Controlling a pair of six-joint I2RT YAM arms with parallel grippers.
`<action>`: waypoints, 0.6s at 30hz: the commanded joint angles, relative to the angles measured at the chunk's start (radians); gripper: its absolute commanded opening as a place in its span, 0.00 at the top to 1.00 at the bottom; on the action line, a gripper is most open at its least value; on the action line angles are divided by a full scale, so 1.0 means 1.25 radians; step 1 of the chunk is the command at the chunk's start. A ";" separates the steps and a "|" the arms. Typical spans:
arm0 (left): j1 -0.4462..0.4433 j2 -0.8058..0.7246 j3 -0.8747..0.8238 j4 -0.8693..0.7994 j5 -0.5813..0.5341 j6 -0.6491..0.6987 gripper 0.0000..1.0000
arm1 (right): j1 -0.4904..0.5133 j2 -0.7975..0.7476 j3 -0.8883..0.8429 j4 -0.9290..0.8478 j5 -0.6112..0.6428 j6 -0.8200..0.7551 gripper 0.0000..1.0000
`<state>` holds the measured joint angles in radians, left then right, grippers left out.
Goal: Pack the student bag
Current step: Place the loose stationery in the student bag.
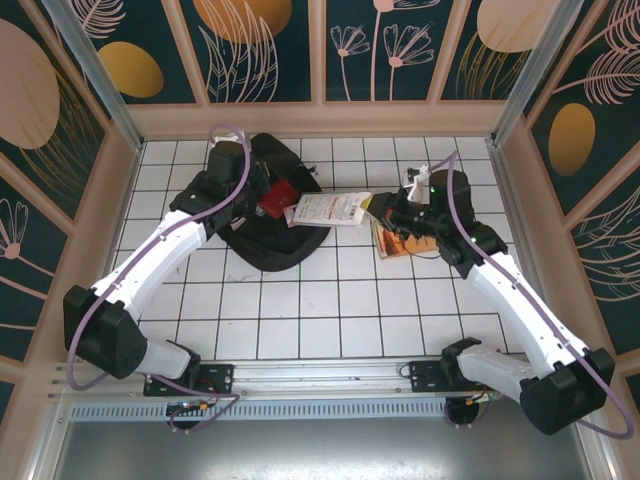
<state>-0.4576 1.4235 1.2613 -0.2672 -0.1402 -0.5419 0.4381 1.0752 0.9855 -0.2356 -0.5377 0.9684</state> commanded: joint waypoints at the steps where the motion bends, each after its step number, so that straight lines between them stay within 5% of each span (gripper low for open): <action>1: -0.002 -0.012 0.065 0.059 -0.003 0.014 1.00 | 0.033 0.030 -0.019 0.145 0.045 0.082 1.00; 18: -0.002 -0.020 0.032 0.098 0.019 0.005 1.00 | 0.121 0.378 0.053 0.495 0.226 0.219 1.00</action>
<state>-0.4576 1.4258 1.3006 -0.2802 -0.1291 -0.5423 0.5816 1.5101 1.0023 0.2119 -0.3096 1.2007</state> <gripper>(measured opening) 0.089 0.064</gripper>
